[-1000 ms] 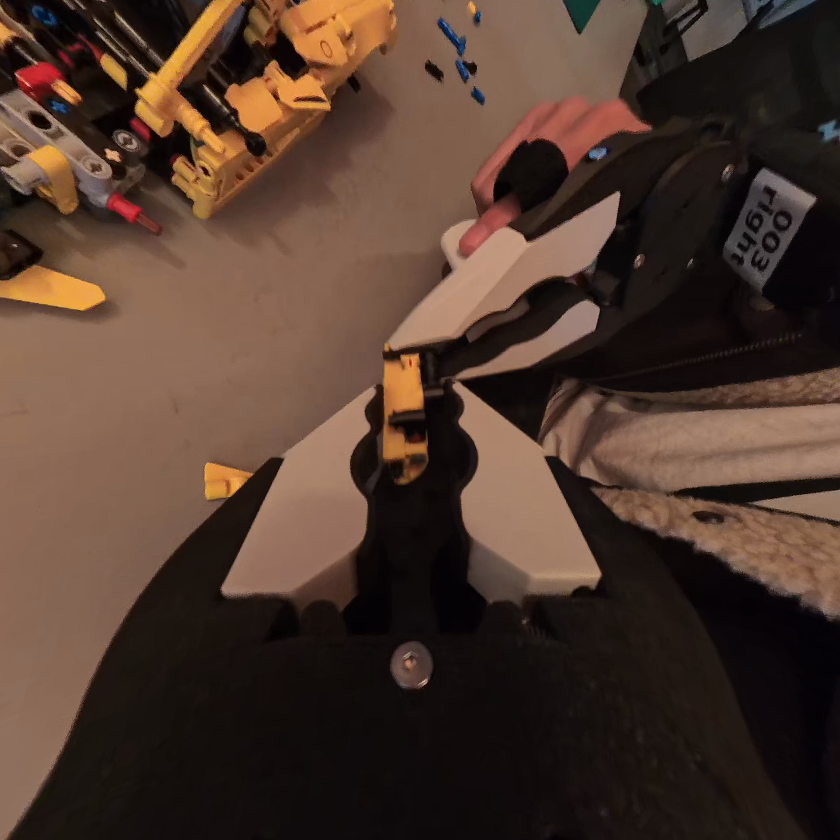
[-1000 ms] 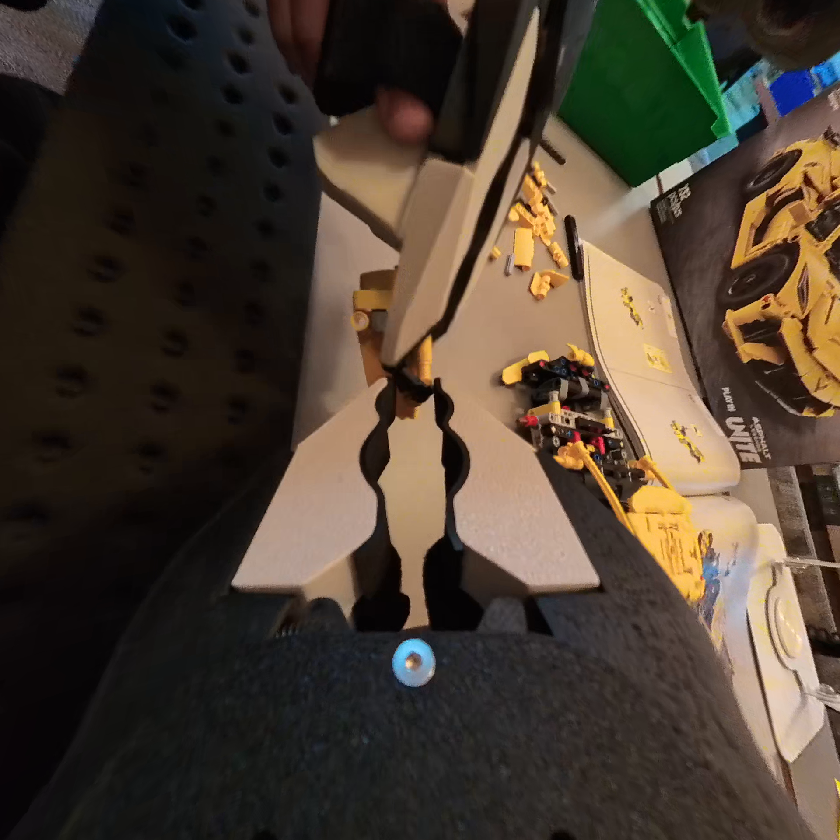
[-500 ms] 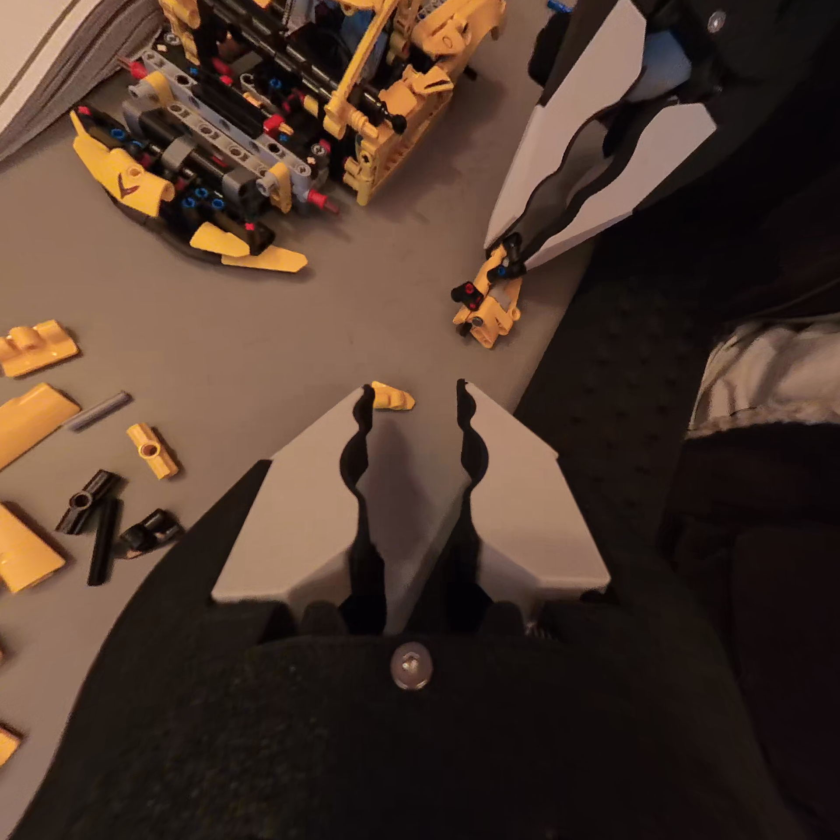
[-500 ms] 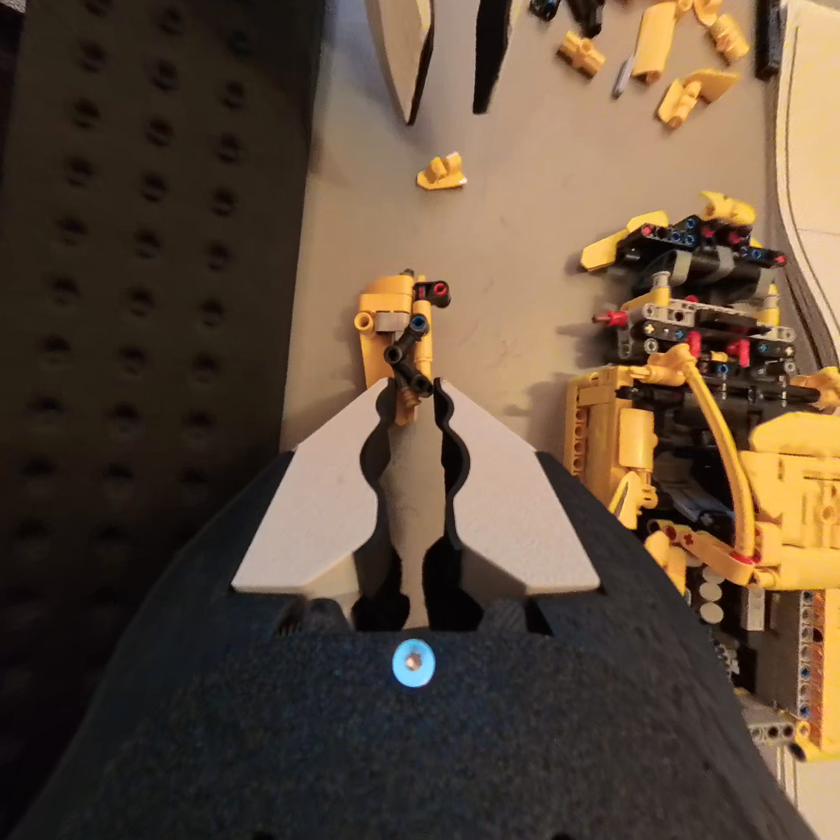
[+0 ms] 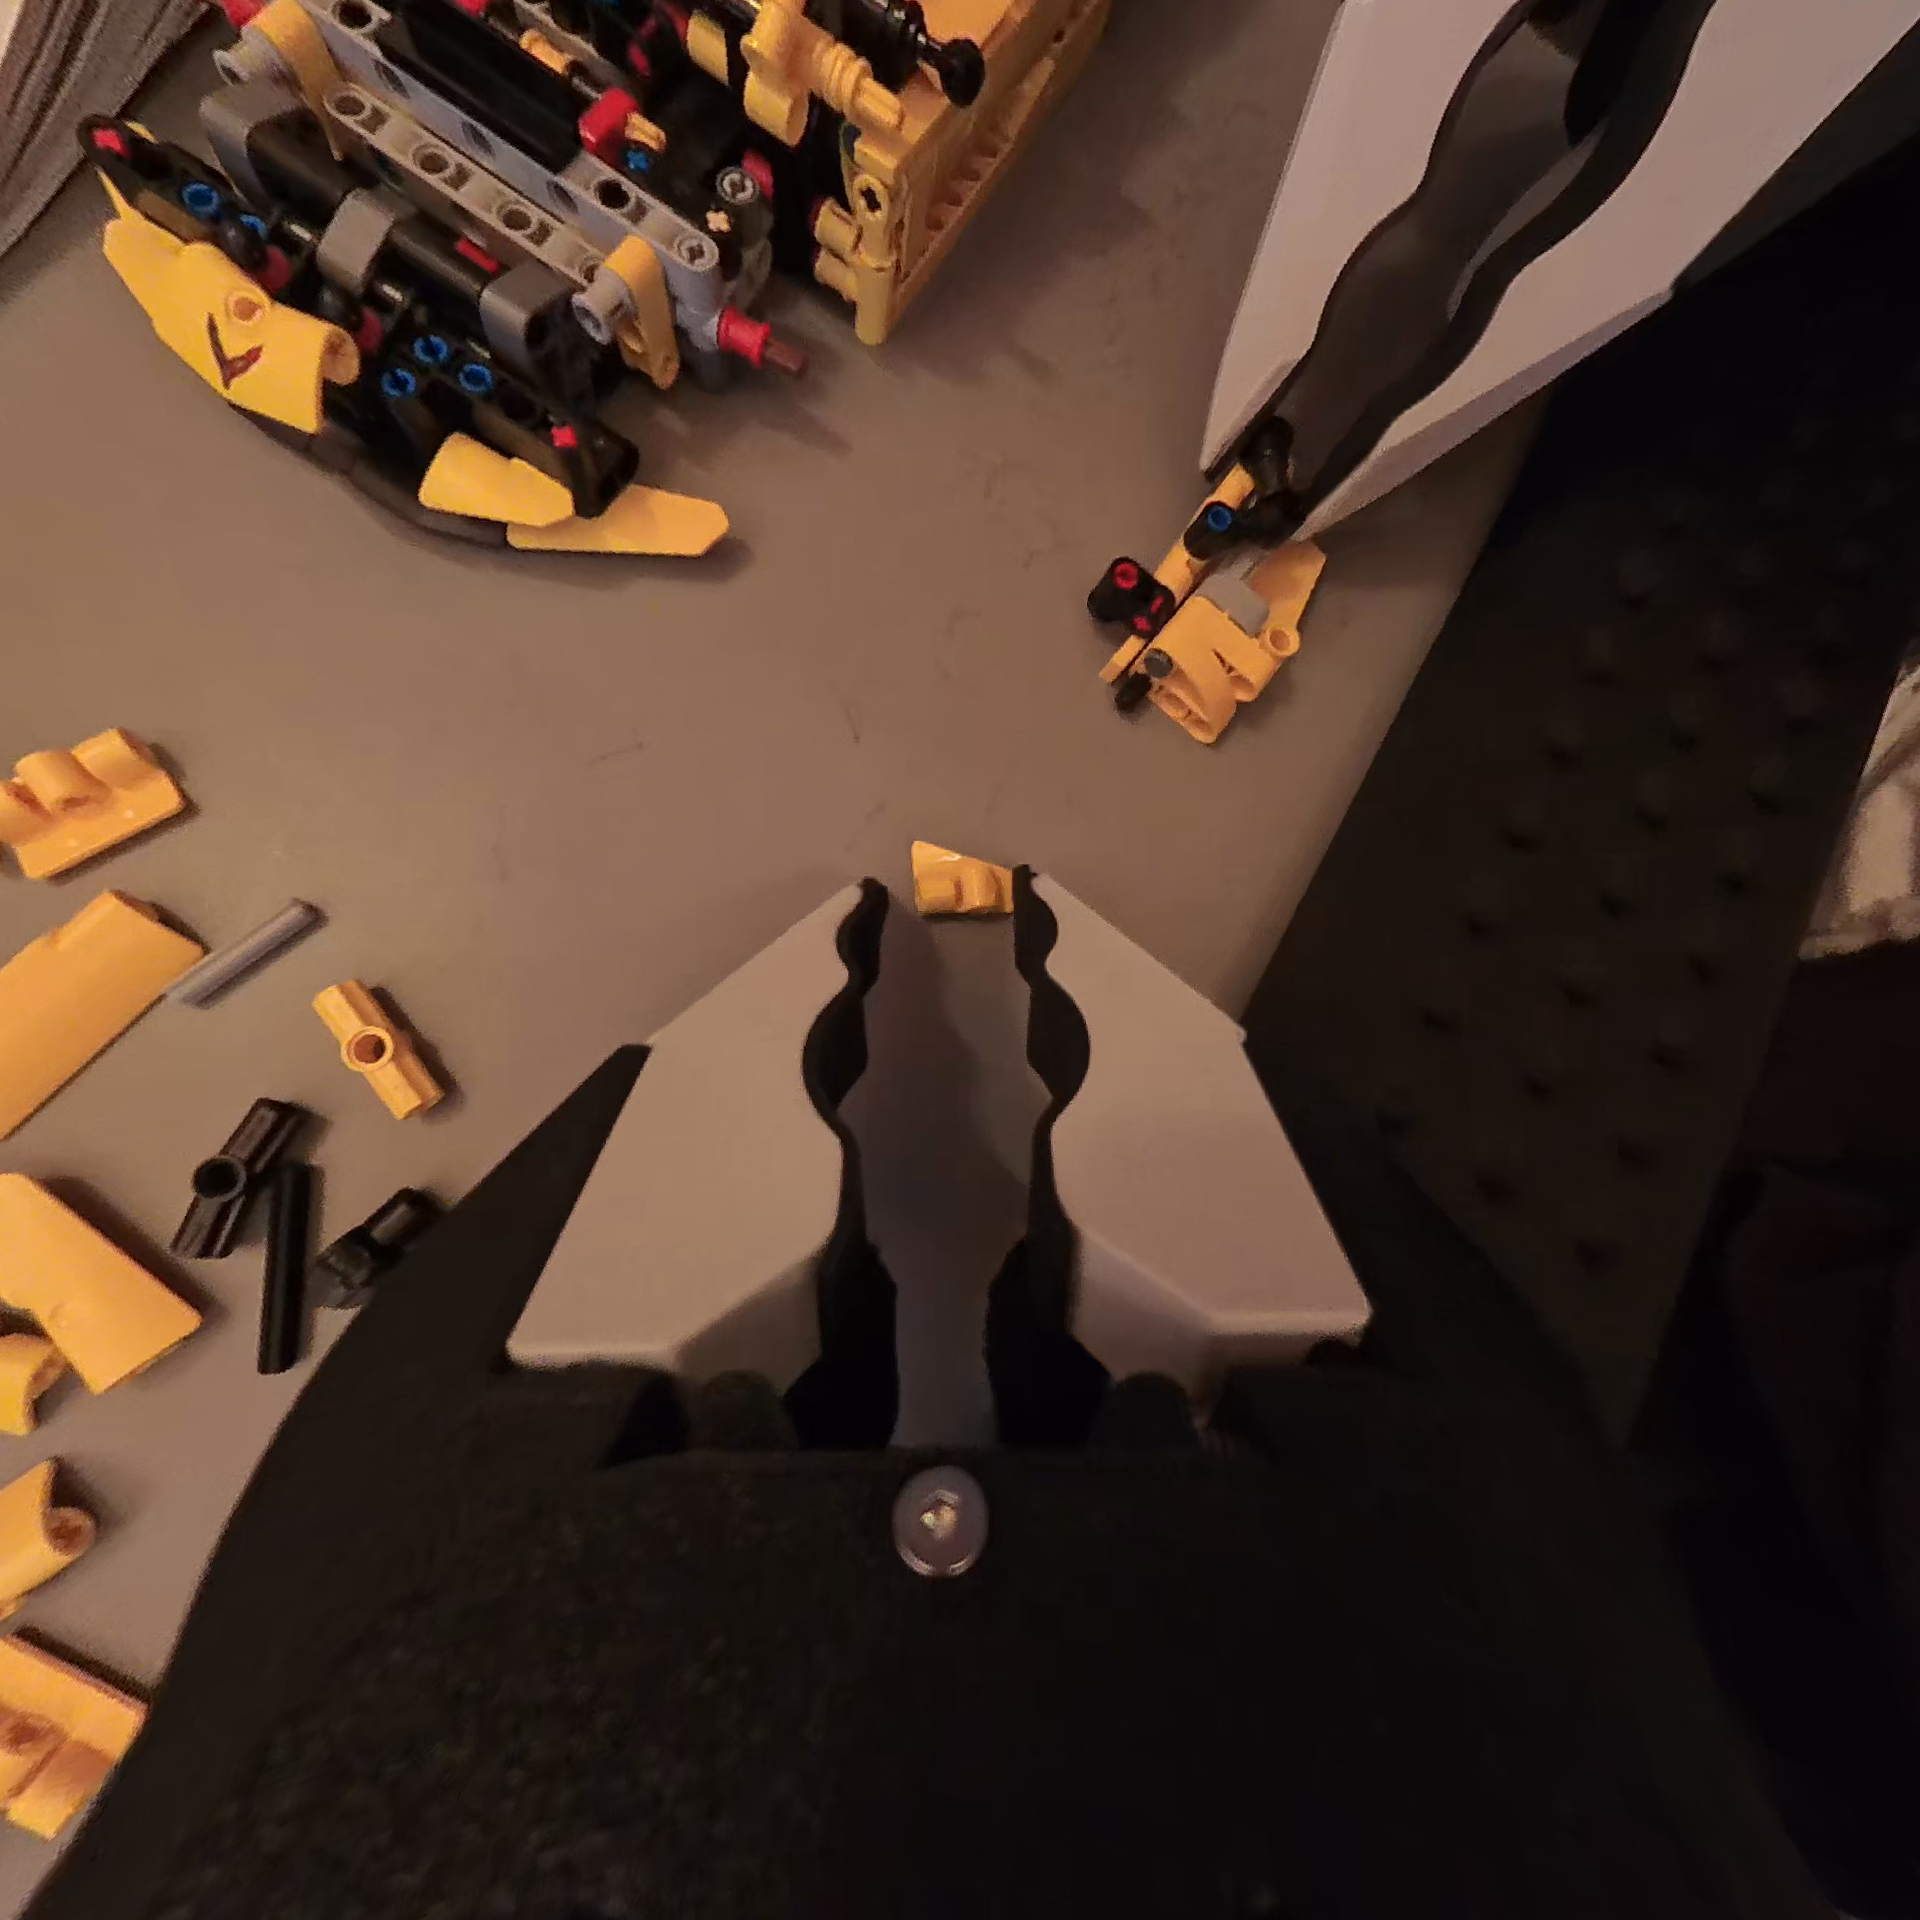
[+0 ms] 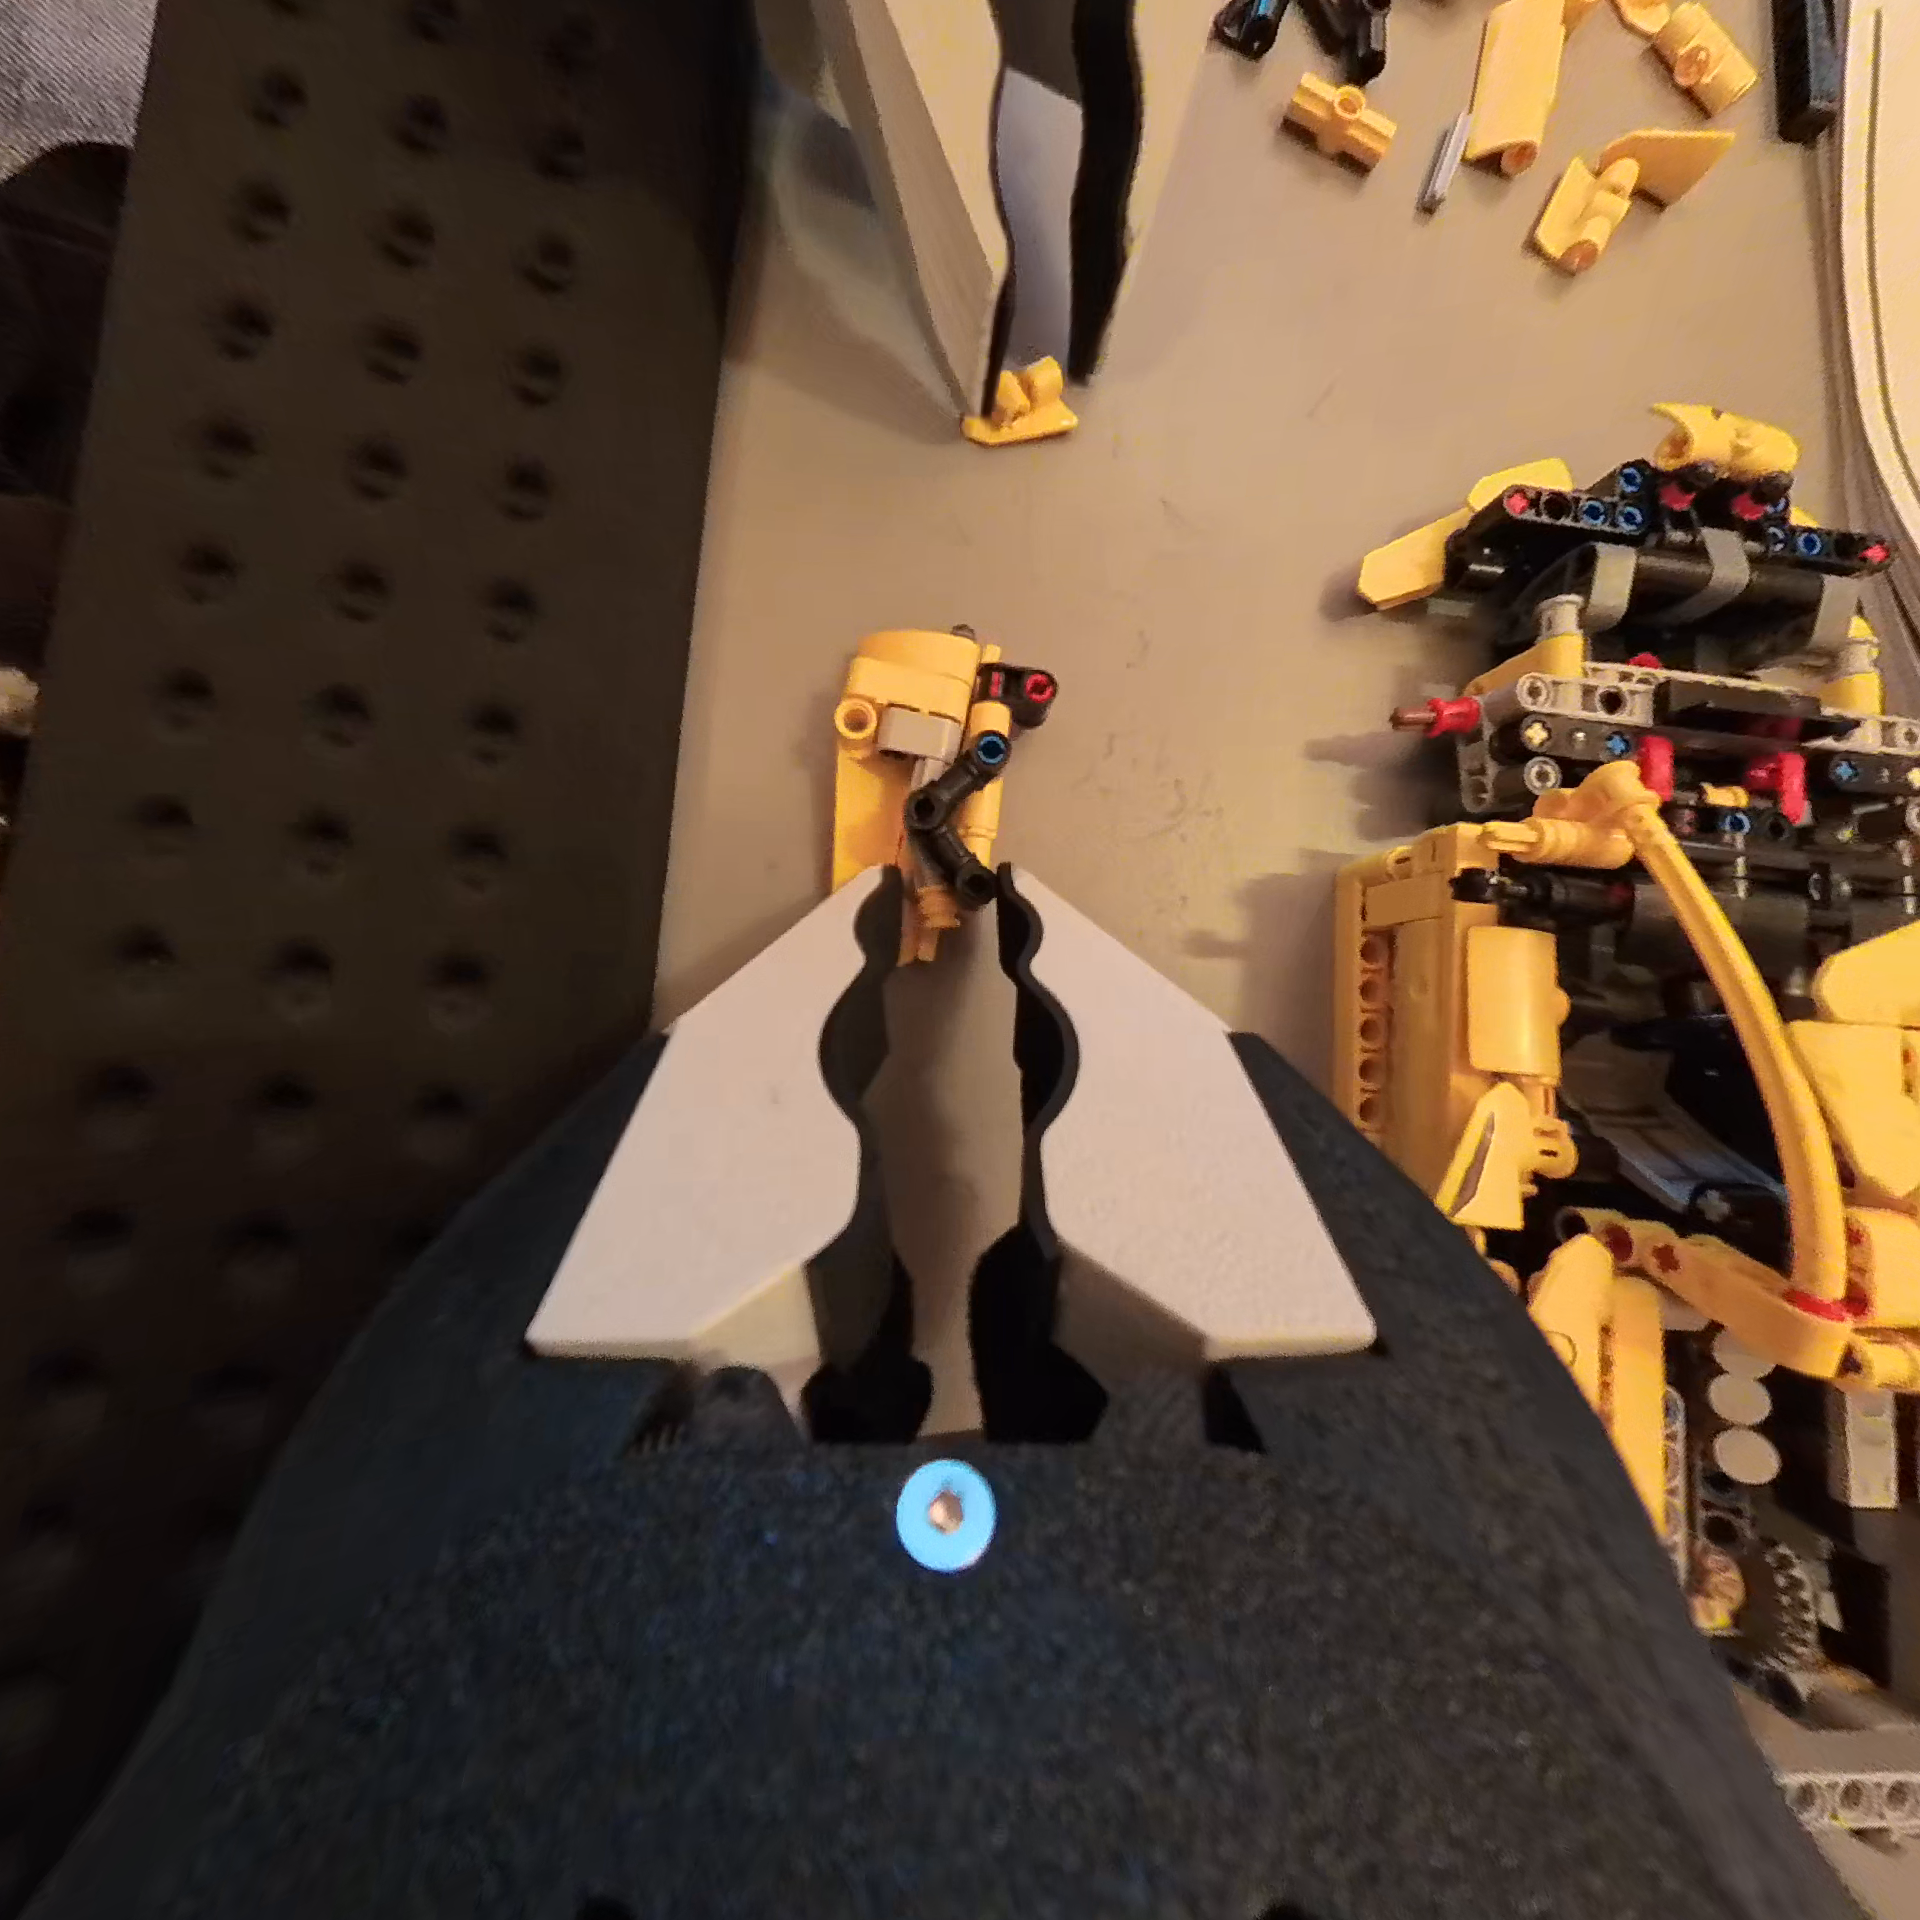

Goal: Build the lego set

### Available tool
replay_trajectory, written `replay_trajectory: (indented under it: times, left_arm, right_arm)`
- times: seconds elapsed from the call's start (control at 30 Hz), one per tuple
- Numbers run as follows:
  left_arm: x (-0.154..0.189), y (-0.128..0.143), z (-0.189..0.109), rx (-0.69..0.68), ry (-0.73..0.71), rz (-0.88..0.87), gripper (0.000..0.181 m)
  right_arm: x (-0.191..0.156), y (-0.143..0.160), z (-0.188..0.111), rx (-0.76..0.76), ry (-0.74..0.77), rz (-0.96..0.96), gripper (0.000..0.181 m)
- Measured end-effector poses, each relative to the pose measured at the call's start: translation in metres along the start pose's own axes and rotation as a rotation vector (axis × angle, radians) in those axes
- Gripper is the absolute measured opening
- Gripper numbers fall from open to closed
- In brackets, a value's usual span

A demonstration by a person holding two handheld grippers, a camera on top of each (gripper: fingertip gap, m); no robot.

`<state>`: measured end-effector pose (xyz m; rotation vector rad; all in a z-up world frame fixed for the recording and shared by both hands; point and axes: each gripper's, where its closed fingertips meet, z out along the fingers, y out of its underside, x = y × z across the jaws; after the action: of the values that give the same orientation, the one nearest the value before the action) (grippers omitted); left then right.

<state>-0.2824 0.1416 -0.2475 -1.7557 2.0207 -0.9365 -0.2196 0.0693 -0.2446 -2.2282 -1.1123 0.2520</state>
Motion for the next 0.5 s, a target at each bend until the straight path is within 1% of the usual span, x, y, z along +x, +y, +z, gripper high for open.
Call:
replay_trajectory:
  times: [0.17, 0.3, 0.33, 0.4, 0.5]
  left_arm:
    - [0.001, 0.0, 0.002, -0.009, -0.011, 0.017, 0.016]
    - [0.001, -0.006, 0.004, 0.012, -0.023, 0.035, 0.016]
    - [0.001, -0.011, 0.003, 0.038, -0.033, 0.04, 0.016]
    - [-0.001, -0.03, -0.003, 0.132, -0.066, 0.054, 0.016]
    - [0.004, -0.07, -0.02, 0.348, -0.113, 0.088, 0.015]
  right_arm:
    - [0.004, -0.01, -0.014, 0.076, 0.008, 0.036, 0.026]
    - [0.014, -0.038, -0.031, 0.264, 0.029, 0.105, 0.028]
    - [0.018, -0.045, -0.034, 0.318, 0.041, 0.133, 0.03]
    - [0.027, -0.059, -0.037, 0.43, 0.058, 0.21, 0.03]
    - [0.043, -0.076, -0.042, 0.604, 0.072, 0.377, 0.03]
